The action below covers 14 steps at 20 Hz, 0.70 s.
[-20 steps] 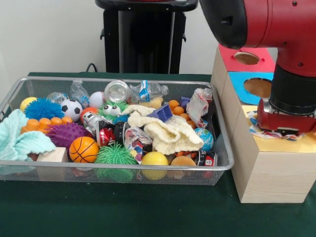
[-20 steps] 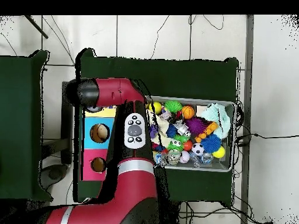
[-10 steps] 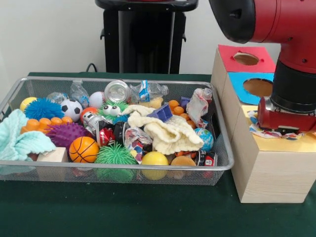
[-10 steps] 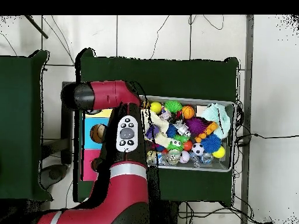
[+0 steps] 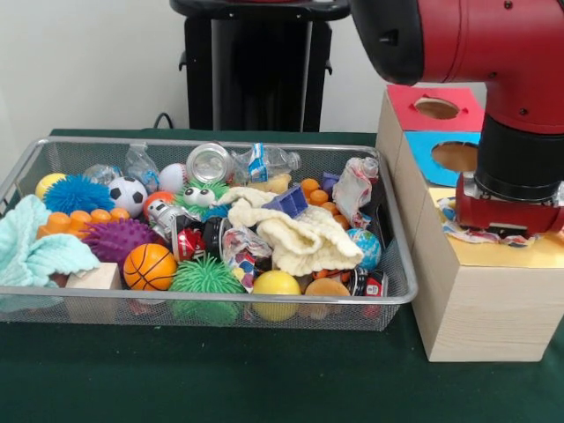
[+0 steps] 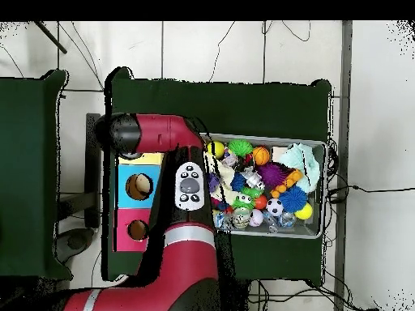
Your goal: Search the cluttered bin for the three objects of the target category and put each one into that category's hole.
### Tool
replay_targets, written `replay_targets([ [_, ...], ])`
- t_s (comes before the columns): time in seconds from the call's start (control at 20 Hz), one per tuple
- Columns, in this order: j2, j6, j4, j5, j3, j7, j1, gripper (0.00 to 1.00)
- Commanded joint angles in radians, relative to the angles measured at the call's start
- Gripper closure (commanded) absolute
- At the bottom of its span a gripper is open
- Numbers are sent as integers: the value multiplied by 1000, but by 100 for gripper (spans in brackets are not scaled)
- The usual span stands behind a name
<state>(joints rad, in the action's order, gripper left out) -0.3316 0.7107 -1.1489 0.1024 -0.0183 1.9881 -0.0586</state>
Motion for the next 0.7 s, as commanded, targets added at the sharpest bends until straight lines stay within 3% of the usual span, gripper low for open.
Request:
replay_targets([
  [0.05, 101, -319, -69, 47, 95, 225, 57, 100],
  [0.25, 86, -315, -63, 36, 45, 249, 19, 100],
  [0.55, 76, -372, -72, 24, 46, 246, 18, 100],
  [0.7, 62, -337, -64, 24, 21, 254, 2, 100],
])
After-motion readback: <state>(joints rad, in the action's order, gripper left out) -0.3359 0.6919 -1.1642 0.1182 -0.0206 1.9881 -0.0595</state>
